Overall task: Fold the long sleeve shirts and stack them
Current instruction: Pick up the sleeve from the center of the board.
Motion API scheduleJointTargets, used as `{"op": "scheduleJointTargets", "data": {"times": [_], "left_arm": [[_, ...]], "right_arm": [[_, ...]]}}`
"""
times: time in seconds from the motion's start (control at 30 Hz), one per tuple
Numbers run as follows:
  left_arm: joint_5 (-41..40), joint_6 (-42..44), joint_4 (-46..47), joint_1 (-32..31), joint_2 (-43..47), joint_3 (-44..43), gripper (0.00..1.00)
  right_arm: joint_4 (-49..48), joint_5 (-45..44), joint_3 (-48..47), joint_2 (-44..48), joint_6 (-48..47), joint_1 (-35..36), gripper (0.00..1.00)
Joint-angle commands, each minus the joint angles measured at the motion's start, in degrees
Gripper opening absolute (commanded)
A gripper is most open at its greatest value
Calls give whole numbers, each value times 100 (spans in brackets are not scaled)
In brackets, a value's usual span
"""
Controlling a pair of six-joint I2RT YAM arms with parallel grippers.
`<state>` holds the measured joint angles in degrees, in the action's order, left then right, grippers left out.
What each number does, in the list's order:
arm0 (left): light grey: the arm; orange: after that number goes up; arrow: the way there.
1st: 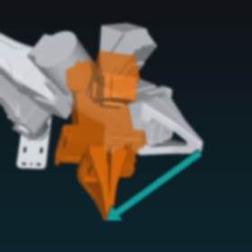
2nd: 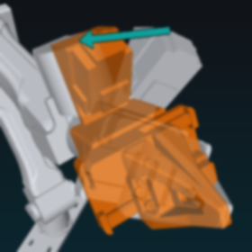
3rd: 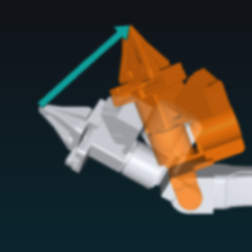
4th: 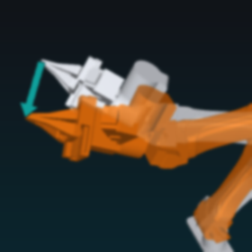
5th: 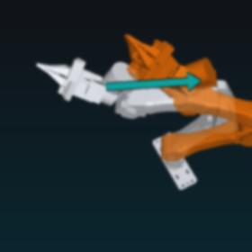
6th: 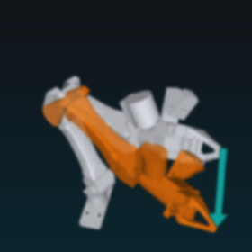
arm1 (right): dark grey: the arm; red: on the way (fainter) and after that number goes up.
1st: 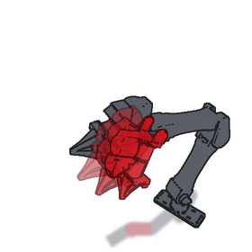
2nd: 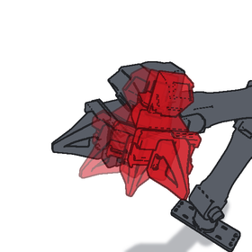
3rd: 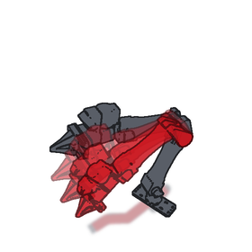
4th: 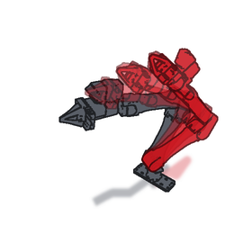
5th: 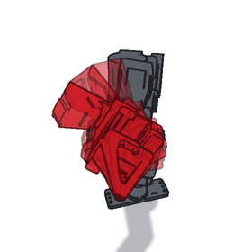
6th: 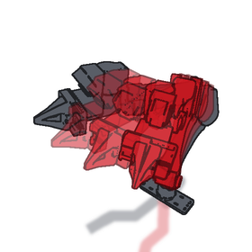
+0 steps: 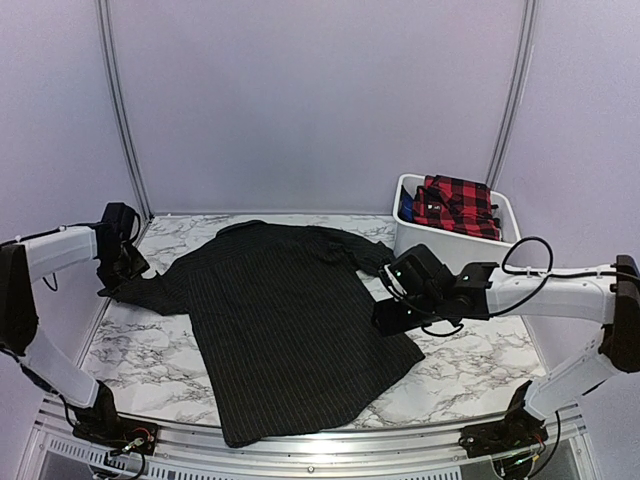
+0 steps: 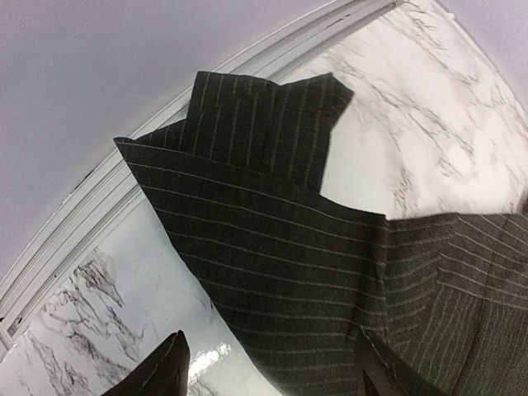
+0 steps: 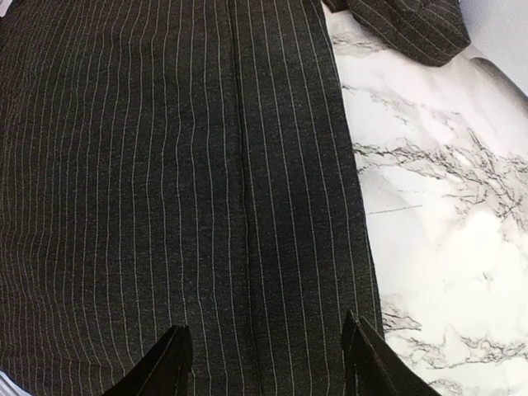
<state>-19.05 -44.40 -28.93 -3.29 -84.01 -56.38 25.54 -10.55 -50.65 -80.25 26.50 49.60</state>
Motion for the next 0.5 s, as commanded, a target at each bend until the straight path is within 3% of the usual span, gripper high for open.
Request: {"op": "scheduleJointTargets", "data": {"times": [0.0, 0.17, 0.47], "left_arm": [[671, -13, 754, 792, -381, 189, 72], [973, -82, 1321, 1233, -780, 331, 74], [695, -568, 1552, 1227, -1237, 203, 69]], "right_arm": [[-191, 42, -195, 288, -2, 45, 58], [-219, 35, -73, 483, 102, 86, 58], [-147, 9, 108, 692, 146, 114, 58]]}}
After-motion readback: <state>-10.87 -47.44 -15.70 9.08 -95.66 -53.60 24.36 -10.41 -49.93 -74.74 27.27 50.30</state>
